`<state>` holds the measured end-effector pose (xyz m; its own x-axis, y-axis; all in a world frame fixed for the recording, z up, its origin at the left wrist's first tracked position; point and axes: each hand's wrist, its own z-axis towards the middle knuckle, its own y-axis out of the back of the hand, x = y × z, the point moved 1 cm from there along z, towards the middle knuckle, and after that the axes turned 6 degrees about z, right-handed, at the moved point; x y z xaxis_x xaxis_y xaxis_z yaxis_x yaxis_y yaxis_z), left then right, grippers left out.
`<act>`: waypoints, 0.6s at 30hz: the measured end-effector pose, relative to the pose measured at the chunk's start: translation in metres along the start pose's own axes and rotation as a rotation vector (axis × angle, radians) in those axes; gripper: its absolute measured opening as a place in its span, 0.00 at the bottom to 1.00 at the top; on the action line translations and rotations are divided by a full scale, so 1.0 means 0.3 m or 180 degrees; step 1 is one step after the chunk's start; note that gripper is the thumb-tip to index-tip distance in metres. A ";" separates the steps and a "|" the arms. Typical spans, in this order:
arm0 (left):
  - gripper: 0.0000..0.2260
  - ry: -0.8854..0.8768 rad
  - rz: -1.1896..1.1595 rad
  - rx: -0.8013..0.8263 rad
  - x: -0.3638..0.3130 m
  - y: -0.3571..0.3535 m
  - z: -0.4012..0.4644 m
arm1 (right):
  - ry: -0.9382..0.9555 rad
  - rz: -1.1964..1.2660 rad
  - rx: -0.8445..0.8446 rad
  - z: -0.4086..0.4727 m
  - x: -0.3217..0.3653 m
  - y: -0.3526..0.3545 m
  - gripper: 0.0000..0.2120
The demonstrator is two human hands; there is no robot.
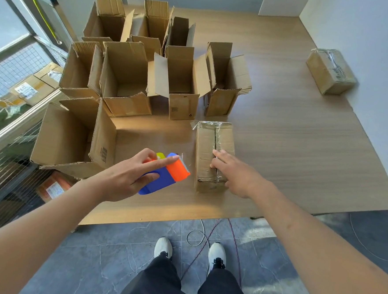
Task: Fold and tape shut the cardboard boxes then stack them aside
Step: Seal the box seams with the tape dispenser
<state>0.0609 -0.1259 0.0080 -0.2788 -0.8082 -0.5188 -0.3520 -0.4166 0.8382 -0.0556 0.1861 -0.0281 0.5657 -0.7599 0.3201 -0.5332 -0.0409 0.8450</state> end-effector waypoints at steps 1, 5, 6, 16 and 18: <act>0.28 -0.0034 0.0043 0.0023 -0.009 -0.003 0.003 | -0.0003 0.0023 -0.0002 -0.001 -0.013 0.002 0.34; 0.28 -0.0121 0.0181 0.0106 -0.043 -0.012 0.011 | 0.0231 0.0929 -0.0261 -0.016 -0.005 0.016 0.22; 0.28 -0.0138 0.0213 0.0126 -0.049 -0.014 0.012 | 0.0315 0.1489 -0.0502 -0.024 0.019 0.026 0.18; 0.26 -0.0346 0.0386 0.0192 -0.133 -0.014 0.040 | 0.0018 0.3792 -0.0756 -0.038 0.164 0.031 0.04; 0.28 -0.0387 0.0414 0.0162 -0.145 -0.021 0.049 | -0.0047 0.3825 -0.0854 -0.052 0.162 0.026 0.04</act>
<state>0.0621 -0.0821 0.0227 -0.4297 -0.7964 -0.4256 -0.3498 -0.2877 0.8916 -0.0225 0.1590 0.0008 -0.2032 -0.2301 0.9517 -0.5629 0.8228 0.0787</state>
